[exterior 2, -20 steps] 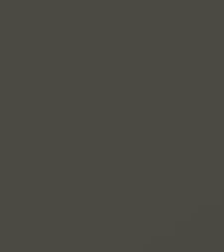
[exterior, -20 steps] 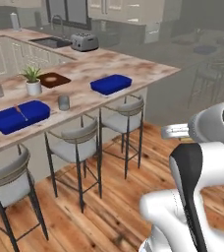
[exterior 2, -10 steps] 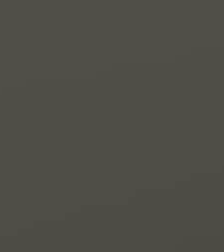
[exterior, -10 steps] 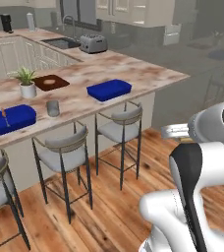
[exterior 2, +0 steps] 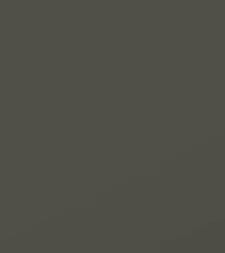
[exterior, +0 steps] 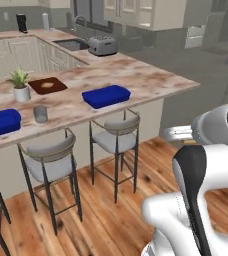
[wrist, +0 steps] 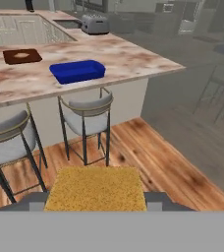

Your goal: Take the cakes from the fridge and place them on the empty tray on the dining counter.

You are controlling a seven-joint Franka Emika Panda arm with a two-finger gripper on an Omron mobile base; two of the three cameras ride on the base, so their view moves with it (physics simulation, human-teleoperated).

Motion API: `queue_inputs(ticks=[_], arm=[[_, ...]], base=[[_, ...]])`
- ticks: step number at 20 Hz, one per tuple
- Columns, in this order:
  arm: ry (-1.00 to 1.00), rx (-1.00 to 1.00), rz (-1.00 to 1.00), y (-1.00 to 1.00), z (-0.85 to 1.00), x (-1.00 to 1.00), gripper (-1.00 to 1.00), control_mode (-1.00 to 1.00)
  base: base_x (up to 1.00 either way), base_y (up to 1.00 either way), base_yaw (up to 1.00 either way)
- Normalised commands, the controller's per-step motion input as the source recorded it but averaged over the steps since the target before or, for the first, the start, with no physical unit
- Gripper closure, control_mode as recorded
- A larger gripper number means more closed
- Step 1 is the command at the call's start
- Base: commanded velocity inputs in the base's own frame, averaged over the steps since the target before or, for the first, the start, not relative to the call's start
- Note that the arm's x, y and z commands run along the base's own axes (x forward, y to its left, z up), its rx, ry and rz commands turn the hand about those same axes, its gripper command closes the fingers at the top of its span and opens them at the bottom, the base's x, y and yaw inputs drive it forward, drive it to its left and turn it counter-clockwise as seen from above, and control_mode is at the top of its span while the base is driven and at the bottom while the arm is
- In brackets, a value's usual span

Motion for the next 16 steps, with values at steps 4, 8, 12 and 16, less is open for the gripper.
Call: queue_inputs(ticks=[4, 8, 12, 16], arm=[[0.0, 0.0, 0.0, 0.0, 0.0, 0.0, 1.0, 1.0], [0.0, 0.0, 0.0, 0.0, 0.0, 0.0, 1.0, 1.0], [0.0, 0.0, 0.0, 0.0, 0.0, 0.0, 1.0, 1.0], [0.0, 0.0, 0.0, 0.0, 0.0, 0.0, 1.0, 1.0]], base=[[0.53, -0.38, 0.24], [0.53, -0.37, 0.25], [0.54, -0.38, 0.26], [0.48, -0.4, 0.26]])
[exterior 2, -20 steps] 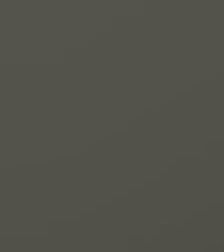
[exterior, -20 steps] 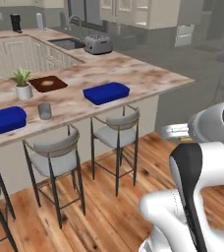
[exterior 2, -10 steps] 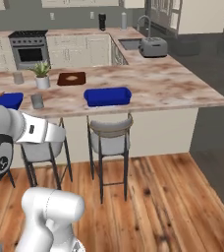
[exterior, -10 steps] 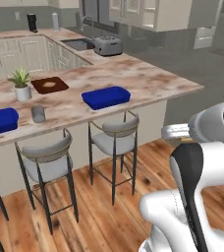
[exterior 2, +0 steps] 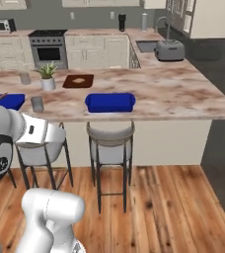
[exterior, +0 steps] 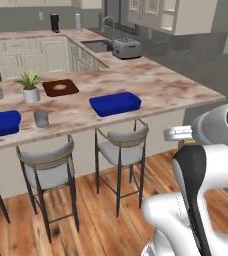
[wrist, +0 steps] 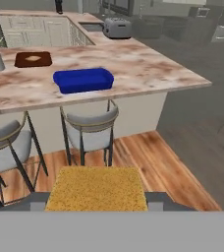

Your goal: Take the cakes from the fridge and place them on the empty tray on the dining counter.

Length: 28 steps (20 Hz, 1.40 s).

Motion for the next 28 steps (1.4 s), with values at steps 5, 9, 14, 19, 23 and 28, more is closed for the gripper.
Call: queue_inputs(ticks=[5, 9, 14, 19, 23, 28], arm=[[0.0, 0.0, 0.0, 0.0, 0.0, 0.0, 1.0, 1.0], [0.0, 0.0, 0.0, 0.0, 0.0, 0.0, 1.0, 1.0], [0.0, 0.0, 0.0, 0.0, 0.0, 0.0, 1.0, 1.0], [0.0, 0.0, 0.0, 0.0, 0.0, 0.0, 1.0, 1.0], [0.0, 0.0, 0.0, 0.0, 0.0, 0.0, 1.0, 1.0], [0.0, 0.0, 0.0, 0.0, 0.0, 0.0, 1.0, 1.0]], base=[[0.44, -0.43, 0.27], [0.42, -0.44, 0.26], [0.41, -0.49, 0.26], [0.41, -0.47, 0.24], [0.37, -0.49, 0.23], [0.38, -0.46, 0.23]])
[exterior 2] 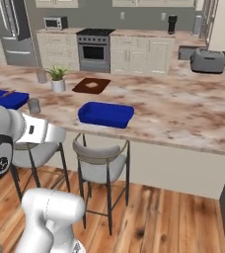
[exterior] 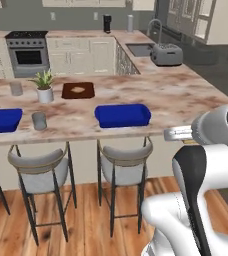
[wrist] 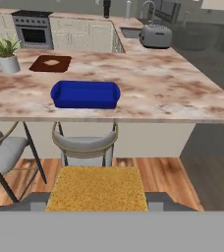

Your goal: Take the cakes from the fridge and place them on the empty tray on the dining counter.

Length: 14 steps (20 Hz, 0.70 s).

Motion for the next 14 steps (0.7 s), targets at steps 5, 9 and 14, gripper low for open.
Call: queue_inputs(ticks=[5, 9, 14], arm=[[0.0, 0.0, 0.0, 0.0, 0.0, 0.0, 1.0, 1.0], [0.0, 0.0, 0.0, 0.0, 0.0, 0.0, 1.0, 1.0], [0.0, 0.0, 0.0, 0.0, 0.0, 0.0, 1.0, 1.0]], base=[[0.37, -0.45, 0.23], [0.37, -0.44, 0.23], [0.38, -0.43, 0.23]])
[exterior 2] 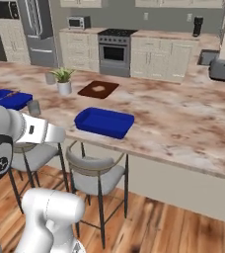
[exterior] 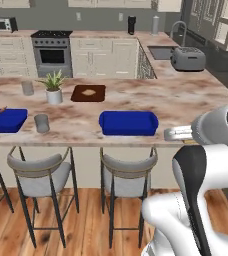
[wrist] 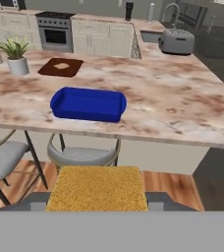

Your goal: Take the cakes from the fridge and place them on the empty tray on the dining counter.

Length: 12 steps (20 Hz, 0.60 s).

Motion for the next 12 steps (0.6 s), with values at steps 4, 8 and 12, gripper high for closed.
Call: queue_inputs(ticks=[4, 8, 12], arm=[[0.0, 0.0, 0.0, 0.0, 0.0, 0.0, 1.0, 1.0], [0.0, 0.0, 0.0, 0.0, 0.0, 0.0, 1.0, 1.0], [0.0, 0.0, 0.0, 0.0, 0.0, 0.0, 1.0, 1.0]], base=[[0.28, -0.43, 0.24], [0.24, -0.38, 0.24], [0.2, -0.38, 0.24]])
